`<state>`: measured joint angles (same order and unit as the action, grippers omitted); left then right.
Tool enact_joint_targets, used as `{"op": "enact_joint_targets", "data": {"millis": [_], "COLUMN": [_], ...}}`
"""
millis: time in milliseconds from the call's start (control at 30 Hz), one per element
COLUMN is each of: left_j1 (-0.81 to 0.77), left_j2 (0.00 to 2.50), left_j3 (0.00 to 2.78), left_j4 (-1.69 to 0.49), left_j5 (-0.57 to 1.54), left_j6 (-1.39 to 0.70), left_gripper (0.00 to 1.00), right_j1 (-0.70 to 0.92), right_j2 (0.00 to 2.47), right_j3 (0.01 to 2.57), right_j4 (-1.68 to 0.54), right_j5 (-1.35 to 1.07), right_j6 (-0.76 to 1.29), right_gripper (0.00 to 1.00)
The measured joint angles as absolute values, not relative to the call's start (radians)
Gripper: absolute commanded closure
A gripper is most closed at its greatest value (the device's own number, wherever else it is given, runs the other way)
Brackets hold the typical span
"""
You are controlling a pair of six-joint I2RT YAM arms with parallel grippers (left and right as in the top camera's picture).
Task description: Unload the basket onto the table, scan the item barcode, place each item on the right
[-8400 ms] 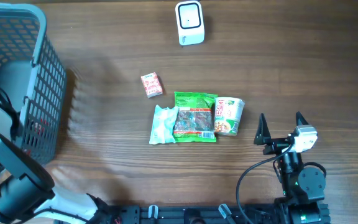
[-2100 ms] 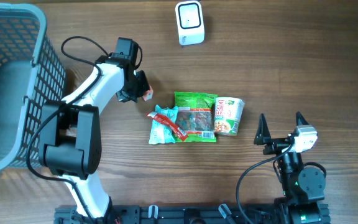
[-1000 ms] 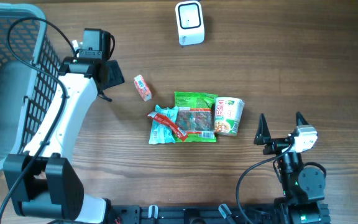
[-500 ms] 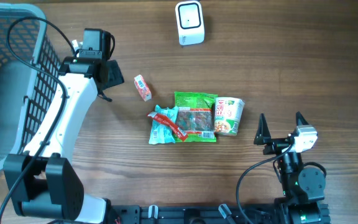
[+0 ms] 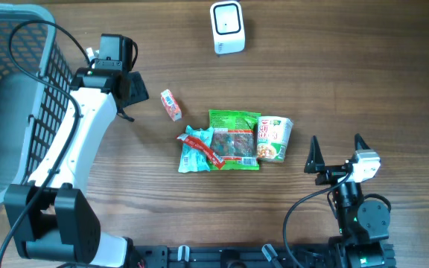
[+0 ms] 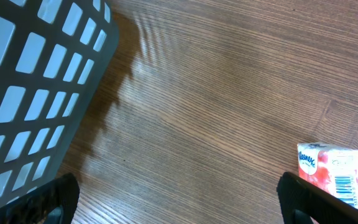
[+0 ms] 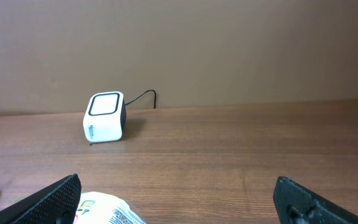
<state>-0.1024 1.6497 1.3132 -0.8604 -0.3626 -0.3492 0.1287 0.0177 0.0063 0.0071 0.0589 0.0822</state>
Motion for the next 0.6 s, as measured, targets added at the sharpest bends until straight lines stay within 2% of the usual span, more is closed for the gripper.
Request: {"op": "enact_joint_targets", "data": {"millis": [433,600], "left_j1": [-0.102,-0.102], "left_j2": [1.650,1.650], "left_j3": [1.313,1.313], "left_j4": [-0.860,-0.860], "left_j5": [-0.363,-0.363], "left_j6": [-0.349,-0.349], "left_gripper": [0.00,0.00], "right_j1": [0.129,0.129], "right_j2": [0.018,0.018], "right_j3": [0.006,0.047], "right_j4": [0.006,-0.093], "right_j5": [0.041,0.033], "right_j6": [0.104,0.113], "right_gripper": [0.00,0.00]}}
